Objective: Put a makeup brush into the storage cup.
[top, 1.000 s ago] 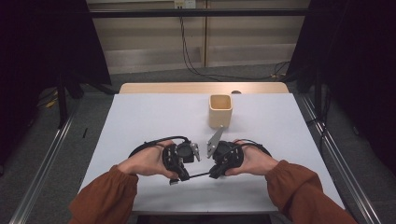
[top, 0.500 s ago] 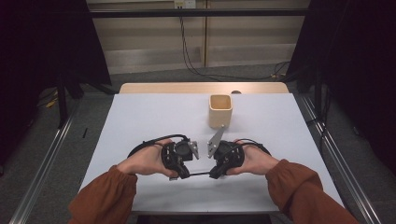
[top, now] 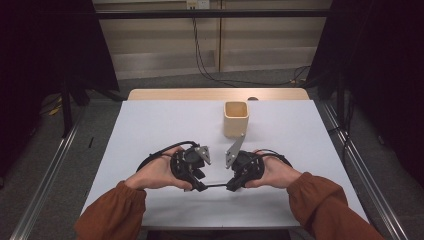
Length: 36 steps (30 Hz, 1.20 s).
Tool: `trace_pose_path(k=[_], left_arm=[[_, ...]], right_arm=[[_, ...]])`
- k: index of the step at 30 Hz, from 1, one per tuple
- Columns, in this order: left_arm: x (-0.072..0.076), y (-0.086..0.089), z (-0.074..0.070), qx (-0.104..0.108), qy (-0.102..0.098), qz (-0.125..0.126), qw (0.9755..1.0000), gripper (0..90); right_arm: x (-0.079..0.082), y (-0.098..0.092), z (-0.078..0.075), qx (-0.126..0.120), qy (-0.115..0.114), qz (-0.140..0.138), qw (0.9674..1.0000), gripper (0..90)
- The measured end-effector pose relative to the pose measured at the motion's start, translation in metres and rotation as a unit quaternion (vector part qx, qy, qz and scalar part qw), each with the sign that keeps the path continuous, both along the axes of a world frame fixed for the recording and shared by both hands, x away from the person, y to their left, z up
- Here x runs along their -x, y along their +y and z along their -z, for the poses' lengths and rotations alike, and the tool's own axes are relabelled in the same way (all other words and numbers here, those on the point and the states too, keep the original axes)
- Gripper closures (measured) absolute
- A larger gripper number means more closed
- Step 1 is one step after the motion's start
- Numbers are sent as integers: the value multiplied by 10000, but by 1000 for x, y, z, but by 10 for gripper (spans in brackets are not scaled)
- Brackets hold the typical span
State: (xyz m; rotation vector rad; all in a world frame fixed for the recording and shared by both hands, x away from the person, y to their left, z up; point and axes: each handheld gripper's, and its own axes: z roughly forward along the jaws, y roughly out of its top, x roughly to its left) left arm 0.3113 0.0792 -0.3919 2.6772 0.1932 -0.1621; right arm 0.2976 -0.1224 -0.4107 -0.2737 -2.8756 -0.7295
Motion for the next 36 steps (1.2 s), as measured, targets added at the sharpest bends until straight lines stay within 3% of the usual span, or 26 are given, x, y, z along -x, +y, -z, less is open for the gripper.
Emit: trace_pose_path(k=[1,3,5,8,10,14,18,22,25,29,31,35,36], left_arm=[[-2,3,1,104,-23,-140,9998,424],[-1,4,2,139,-44,-212,9997,407],[-1,4,3,110,-98,-378,9992,312],[-3,7,2,286,-170,-564,9979,241],[-5,11,2,435,-178,-739,9962,144],[-5,18,2,528,-167,-731,9958,129],[-6,25,3,692,-132,-969,9928,79],[-8,34,4,784,-82,-963,9922,53],[-9,40,3,868,-152,-998,9911,41],[-10,50,1,989,-321,-1302,9860,34],[-8,56,4,1135,-401,-1460,9819,35],[-5,62,6,1207,-545,-1533,9793,41],[-3,65,6,1311,-573,-1604,9766,41]], right_arm=[[-1,-2,1,-52,-34,23,10000,858],[-1,-3,0,-42,-16,38,10000,858],[0,-6,0,-42,-21,90,9999,858],[-1,-10,1,-94,-42,133,9999,858],[0,-14,1,-112,-66,187,9997,858],[0,-19,0,-164,-88,242,9995,857],[0,-26,-1,-195,-122,380,9990,857],[1,-29,1,-216,-126,427,9988,857],[3,-33,4,-227,-141,534,9982,857],[3,-37,6,-257,-155,642,9975,857],[3,-41,7,-318,-145,743,9966,856],[5,-47,6,-433,-182,917,9947,857],[5,-48,6,-470,-201,957,9941,856]])
